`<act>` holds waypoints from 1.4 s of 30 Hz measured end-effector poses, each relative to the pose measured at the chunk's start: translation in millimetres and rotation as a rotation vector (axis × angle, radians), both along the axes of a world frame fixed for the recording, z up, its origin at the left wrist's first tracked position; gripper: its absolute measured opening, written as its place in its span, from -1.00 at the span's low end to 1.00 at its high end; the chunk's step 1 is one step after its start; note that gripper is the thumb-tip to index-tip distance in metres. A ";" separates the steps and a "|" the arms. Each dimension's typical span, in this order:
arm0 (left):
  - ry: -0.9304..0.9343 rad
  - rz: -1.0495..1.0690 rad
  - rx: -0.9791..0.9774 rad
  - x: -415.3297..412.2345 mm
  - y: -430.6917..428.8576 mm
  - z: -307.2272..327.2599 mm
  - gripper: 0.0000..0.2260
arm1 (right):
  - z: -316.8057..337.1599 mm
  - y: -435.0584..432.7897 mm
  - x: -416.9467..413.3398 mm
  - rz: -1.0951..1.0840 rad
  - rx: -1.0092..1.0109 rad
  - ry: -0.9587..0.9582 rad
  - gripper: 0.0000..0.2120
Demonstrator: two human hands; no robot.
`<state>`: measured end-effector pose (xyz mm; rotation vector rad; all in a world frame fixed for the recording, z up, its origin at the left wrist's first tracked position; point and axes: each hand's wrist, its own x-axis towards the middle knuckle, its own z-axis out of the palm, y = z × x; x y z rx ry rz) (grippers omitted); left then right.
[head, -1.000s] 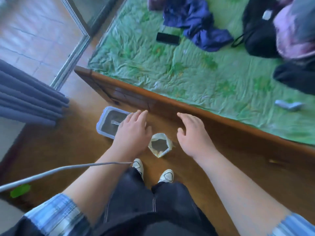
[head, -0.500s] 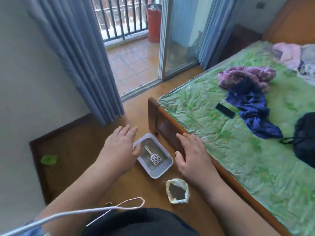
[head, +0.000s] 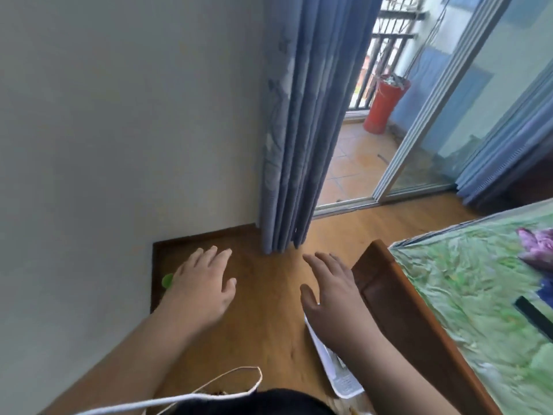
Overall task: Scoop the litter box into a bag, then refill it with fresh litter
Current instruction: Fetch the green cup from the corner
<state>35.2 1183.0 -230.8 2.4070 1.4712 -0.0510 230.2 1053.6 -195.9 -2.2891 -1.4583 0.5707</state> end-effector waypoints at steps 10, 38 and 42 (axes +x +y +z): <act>0.007 0.208 -0.043 -105.0 140.9 -18.8 -0.47 | -11.3 171.9 -81.7 0.204 -0.048 0.026 -0.48; -0.039 0.817 -0.489 -158.5 480.1 -501.8 -0.52 | -532.7 637.2 -180.4 0.661 -0.609 0.140 -0.57; -0.109 0.833 -0.586 -172.0 489.3 -660.1 -0.46 | -693.7 636.6 -199.4 0.605 -0.614 0.186 -0.48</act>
